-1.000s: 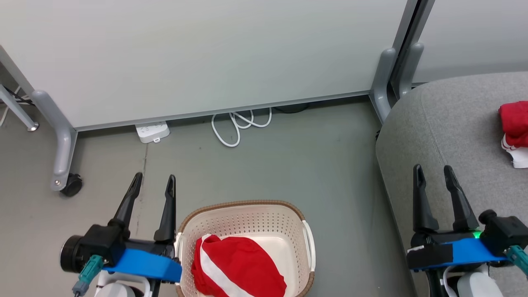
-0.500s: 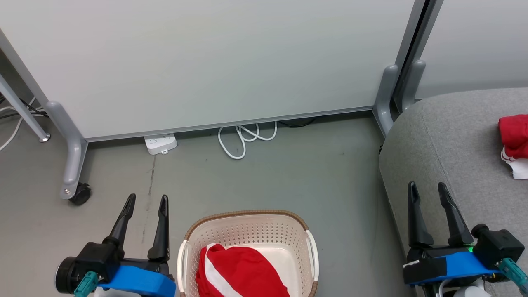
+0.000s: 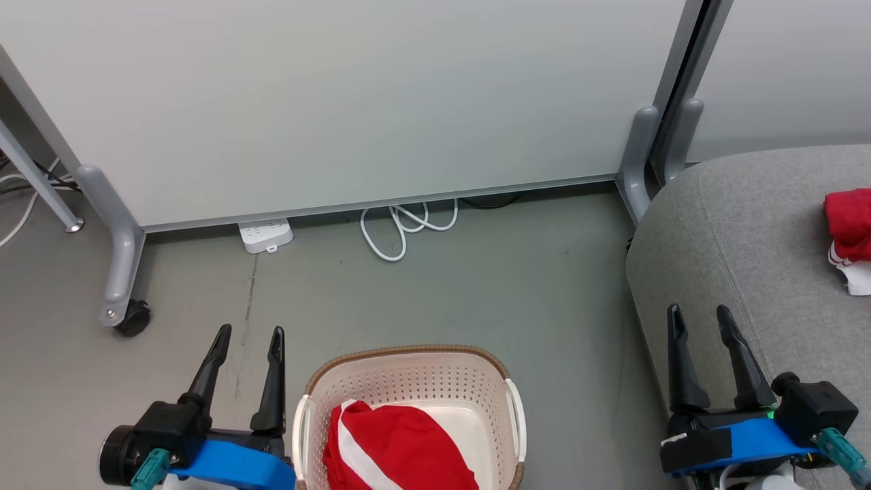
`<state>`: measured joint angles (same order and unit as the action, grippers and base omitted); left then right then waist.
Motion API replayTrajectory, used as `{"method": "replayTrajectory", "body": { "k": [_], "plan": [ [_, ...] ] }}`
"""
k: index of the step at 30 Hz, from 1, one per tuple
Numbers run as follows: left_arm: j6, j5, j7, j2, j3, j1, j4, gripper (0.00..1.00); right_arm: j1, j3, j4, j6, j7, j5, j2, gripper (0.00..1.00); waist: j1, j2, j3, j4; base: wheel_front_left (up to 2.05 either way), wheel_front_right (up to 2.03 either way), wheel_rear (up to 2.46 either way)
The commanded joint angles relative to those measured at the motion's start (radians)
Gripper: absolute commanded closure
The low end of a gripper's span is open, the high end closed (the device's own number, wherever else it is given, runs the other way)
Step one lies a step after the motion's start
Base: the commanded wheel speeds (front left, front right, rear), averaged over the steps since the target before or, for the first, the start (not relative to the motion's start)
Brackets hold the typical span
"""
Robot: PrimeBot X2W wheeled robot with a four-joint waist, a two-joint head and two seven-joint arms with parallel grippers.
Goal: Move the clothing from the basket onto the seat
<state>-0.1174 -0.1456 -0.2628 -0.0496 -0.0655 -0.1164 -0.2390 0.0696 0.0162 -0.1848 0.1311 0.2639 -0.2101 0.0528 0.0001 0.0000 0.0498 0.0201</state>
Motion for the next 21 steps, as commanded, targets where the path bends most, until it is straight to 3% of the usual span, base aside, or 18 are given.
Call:
{"method": "replayTrajectory", "body": {
  "k": [1, 11, 21],
  "plan": [
    [-0.006, 0.005, -0.003, -0.002, -0.003, -0.012, -0.003, 0.00, 0.000, -0.003, -0.002, -0.001, 0.001, 0.003, -0.004, 0.00, -0.0001, 0.0000, 0.002, -0.001, 0.00, 0.00, 0.00],
    [-0.013, 0.044, -0.003, -0.020, -0.101, -0.151, -0.097, 0.00, 0.048, -0.017, 0.008, -0.001, 0.001, -0.006, -0.004, 0.00, -0.0001, 0.0000, 0.063, -0.026, 0.00, 0.00, 0.00],
    [-0.014, 0.008, -0.003, -0.095, -0.310, -0.348, -0.278, 0.00, 0.131, -0.027, 0.030, -0.001, 0.001, 0.010, -0.003, 0.00, -0.0001, 0.0000, 0.192, -0.089, 0.00, 0.00, 0.00]
  ]
}}
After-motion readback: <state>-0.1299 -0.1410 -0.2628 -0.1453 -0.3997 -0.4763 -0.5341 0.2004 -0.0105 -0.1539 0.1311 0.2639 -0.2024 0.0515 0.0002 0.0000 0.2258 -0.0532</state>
